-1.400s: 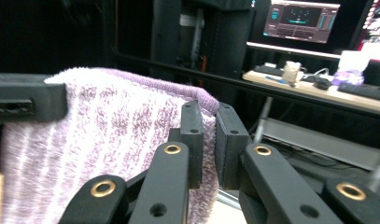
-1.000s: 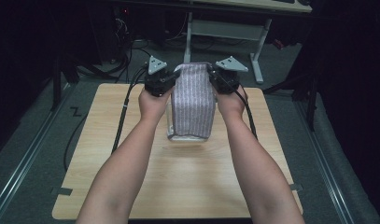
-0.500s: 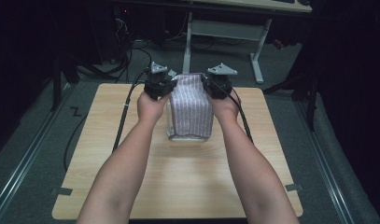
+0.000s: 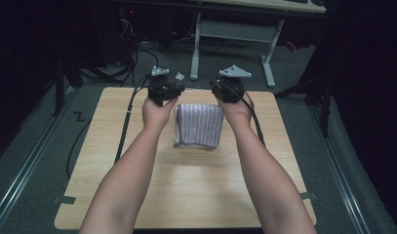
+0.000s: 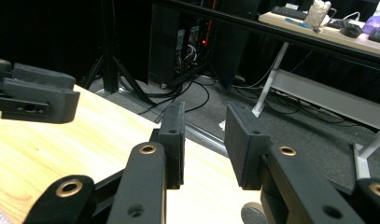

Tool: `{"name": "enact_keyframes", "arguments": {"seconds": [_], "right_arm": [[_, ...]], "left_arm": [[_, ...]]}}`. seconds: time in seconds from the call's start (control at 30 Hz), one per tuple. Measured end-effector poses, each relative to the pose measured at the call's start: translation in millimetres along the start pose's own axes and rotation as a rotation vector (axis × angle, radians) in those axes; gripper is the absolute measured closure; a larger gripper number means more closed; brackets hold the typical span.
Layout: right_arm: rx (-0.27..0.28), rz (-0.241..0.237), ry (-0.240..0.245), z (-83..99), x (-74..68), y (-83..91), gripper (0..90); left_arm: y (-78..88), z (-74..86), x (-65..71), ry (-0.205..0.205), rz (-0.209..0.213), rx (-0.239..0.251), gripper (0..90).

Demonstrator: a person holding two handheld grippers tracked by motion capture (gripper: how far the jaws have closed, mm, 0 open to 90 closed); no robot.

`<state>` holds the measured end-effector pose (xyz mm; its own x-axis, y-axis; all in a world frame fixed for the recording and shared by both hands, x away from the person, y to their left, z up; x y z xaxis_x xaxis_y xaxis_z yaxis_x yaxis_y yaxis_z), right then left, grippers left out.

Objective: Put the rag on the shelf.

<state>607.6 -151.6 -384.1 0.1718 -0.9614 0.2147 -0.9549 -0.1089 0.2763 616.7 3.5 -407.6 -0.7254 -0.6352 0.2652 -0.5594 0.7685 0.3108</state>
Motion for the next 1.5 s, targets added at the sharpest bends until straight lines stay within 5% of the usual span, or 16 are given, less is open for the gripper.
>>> {"name": "enact_keyframes", "arguments": {"seconds": [0.4, 0.87, 1.2, 1.5], "right_arm": [[-0.004, 0.001, -0.004, 2.8, 7.1, 22.0, 64.9], [0.032, 0.003, -0.012, 24.8, 22.9, 69.7, 60.7], [0.014, -0.001, 0.004, 59.4, 31.6, 98.7, 59.0], [-0.025, -0.017, 0.065, 91.5, 27.1, 115.5, 57.4]], "left_arm": [[24.0, -7.2, 19.4, -0.111, -0.039, 0.003, 53.3], [60.2, 8.1, 49.1, -0.201, -0.011, 0.029, 48.0], [88.7, 32.0, 64.1, -0.207, 0.031, 0.034, 44.3], [94.4, 63.5, 65.9, -0.191, 0.061, -0.031, 38.8]]}}
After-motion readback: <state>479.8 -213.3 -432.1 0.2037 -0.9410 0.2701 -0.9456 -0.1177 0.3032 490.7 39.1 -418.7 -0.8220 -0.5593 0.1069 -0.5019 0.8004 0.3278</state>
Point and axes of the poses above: each handheld gripper's, and its own axes: y roughly backward along the jaws, z roughly out of its underside, x roughly to its right, the point moved 9 cm from there along -y, roughly forward along the jaws, and after that the axes turned 15 degrees about z, right-handed, at the moved point
